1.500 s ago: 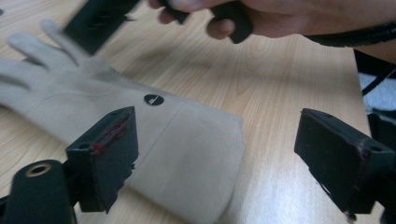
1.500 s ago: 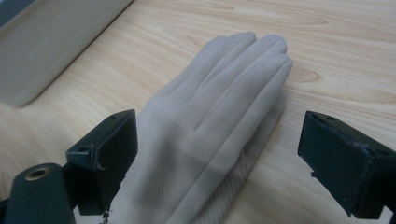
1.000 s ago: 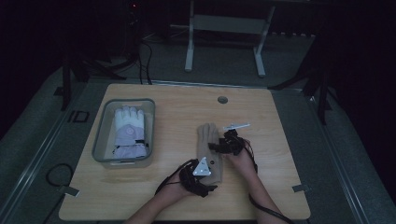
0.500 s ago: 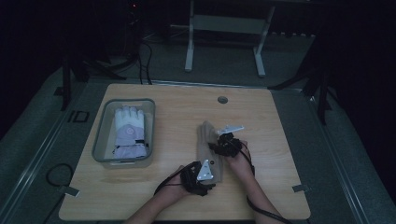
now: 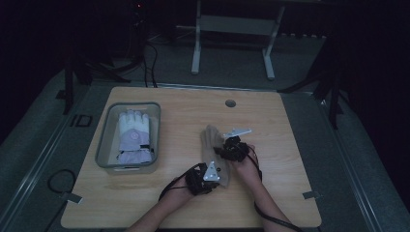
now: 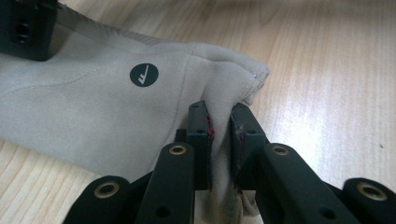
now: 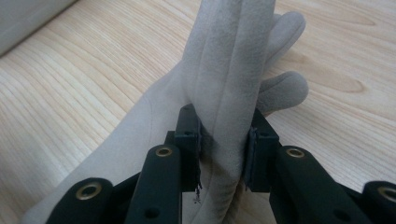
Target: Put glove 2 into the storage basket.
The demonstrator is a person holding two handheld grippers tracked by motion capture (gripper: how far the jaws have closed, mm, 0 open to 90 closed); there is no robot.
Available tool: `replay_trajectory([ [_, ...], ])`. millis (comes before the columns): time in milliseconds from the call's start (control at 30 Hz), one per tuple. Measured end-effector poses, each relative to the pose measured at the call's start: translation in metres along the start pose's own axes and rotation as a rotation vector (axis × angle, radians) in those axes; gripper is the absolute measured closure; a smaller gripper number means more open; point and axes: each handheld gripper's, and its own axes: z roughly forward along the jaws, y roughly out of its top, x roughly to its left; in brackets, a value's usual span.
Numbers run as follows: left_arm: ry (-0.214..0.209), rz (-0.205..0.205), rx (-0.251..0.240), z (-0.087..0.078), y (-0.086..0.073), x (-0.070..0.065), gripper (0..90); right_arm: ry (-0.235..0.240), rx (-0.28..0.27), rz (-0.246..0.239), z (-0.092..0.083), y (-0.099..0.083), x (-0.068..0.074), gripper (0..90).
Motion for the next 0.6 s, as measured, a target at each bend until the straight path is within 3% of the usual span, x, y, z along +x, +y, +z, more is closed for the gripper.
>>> replay_trajectory([
  [367, -0.002, -0.008, 0.002, -0.026, 0.002, 0.006, 81.4, 0.036, -0.042, -0.019, -0.011, 0.023, 0.016, 71.4],
  [600, 0.031, 0.015, 0.014, -0.048, 0.002, 0.009, 81.8, 0.056, -0.059, -0.011, -0.012, 0.037, 0.023, 71.4],
])
